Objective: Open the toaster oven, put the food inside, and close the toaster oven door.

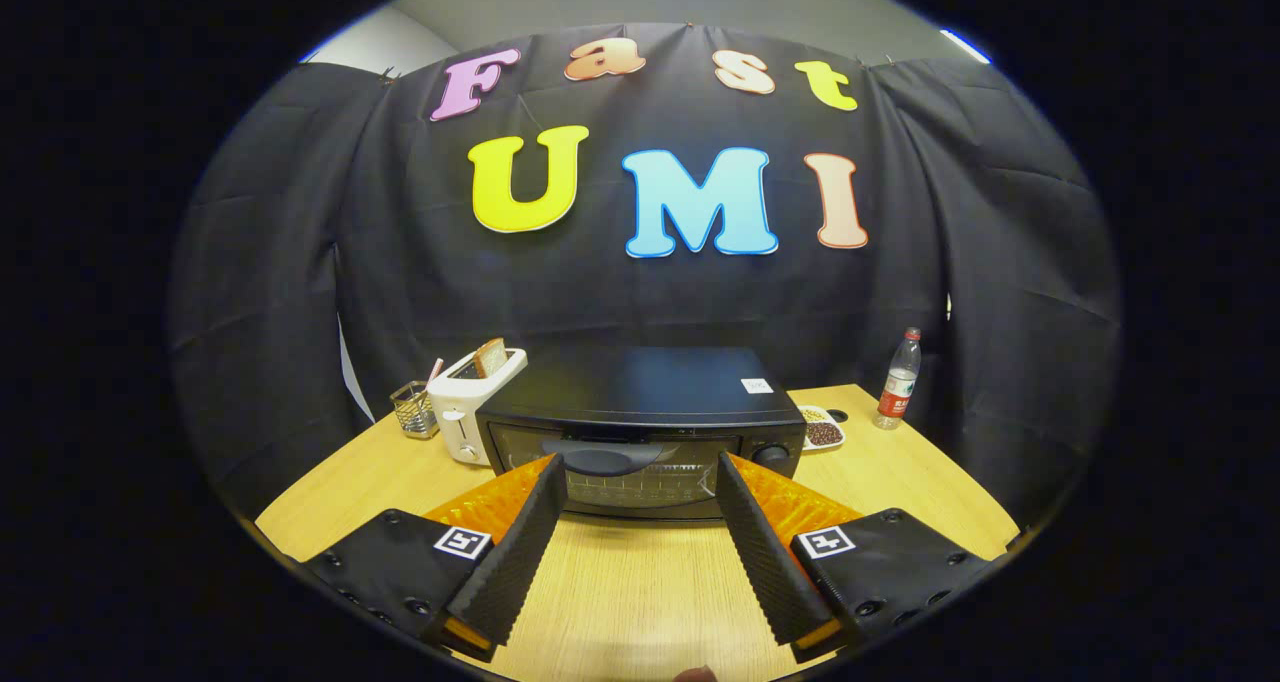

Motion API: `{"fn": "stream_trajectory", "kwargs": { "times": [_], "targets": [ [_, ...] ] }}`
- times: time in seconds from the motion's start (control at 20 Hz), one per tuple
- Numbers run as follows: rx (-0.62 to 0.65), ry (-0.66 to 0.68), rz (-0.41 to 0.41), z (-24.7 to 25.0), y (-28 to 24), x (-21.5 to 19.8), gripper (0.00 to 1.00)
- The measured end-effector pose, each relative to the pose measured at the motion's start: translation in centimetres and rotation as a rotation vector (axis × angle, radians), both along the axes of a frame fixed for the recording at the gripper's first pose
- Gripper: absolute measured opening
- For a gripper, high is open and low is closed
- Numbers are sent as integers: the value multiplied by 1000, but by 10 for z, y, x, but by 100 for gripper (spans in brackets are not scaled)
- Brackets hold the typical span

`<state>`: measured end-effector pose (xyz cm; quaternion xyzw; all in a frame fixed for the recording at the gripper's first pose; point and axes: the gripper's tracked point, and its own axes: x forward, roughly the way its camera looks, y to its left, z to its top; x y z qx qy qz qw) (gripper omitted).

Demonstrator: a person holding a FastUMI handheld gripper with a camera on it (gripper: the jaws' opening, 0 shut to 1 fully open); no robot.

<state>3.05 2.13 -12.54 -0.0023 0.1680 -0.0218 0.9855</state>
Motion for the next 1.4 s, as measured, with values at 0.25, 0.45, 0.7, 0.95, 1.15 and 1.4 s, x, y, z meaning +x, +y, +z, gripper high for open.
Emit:
{"fn": "stream_trajectory", "kwargs": {
  "times": [0.25, 0.45, 0.7, 0.95, 1.15, 1.4],
  "targets": [
    [-37, -101, 6, 36, -18, -26, 95],
    [-42, -136, -19, 52, -39, -42, 96],
    [-30, -171, -60, 64, -66, -57, 95],
    [-23, -183, -79, 67, -80, -64, 95],
    [-17, -169, -94, 62, -86, -69, 95],
    [-5, -173, -105, 63, -87, -70, 95]
  ]
}}
